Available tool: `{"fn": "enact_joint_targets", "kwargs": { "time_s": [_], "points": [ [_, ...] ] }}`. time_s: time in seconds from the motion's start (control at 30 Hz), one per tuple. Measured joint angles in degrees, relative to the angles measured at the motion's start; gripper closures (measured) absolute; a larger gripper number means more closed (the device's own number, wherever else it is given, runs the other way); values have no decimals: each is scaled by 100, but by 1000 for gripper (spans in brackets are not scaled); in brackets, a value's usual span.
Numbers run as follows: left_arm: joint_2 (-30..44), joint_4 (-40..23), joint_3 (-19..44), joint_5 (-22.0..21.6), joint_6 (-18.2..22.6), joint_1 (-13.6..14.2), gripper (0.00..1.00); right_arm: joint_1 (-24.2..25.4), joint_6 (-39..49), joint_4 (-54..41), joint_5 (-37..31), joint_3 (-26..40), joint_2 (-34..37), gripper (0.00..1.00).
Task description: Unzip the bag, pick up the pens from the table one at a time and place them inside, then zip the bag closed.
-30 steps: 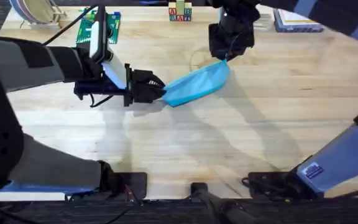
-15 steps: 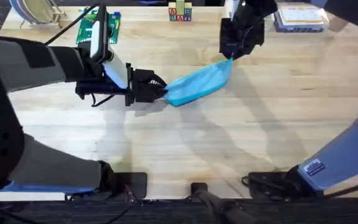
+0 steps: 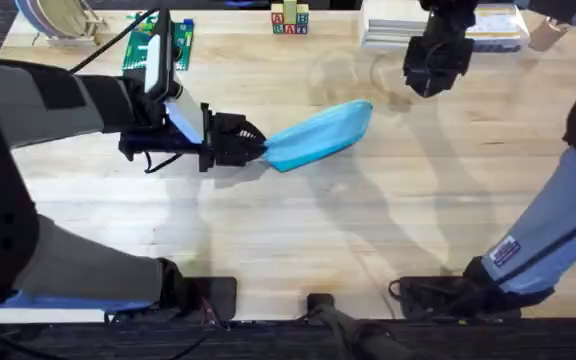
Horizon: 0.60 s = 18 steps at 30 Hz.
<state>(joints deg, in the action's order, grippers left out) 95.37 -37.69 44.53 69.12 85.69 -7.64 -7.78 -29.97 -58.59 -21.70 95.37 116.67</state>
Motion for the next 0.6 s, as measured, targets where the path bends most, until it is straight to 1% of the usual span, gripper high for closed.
{"fn": "enact_joint_targets", "kwargs": {
  "time_s": [0.13,0.47,0.53,0.57,0.6],
  "points": [
    [0,2,0,-4,0,0,959,40,82,0,-151,0,56,970],
    [-2,2,0,-13,1,0,959,40,281,-83,-233,-1,22,968],
    [-2,2,0,-13,0,0,959,40,290,-85,-233,-2,-62,969],
    [0,2,0,-13,0,0,959,16,303,-149,-227,-2,-445,969],
    [0,2,0,-13,1,0,959,8,303,-162,-224,-2,-562,968]
  ]
}}
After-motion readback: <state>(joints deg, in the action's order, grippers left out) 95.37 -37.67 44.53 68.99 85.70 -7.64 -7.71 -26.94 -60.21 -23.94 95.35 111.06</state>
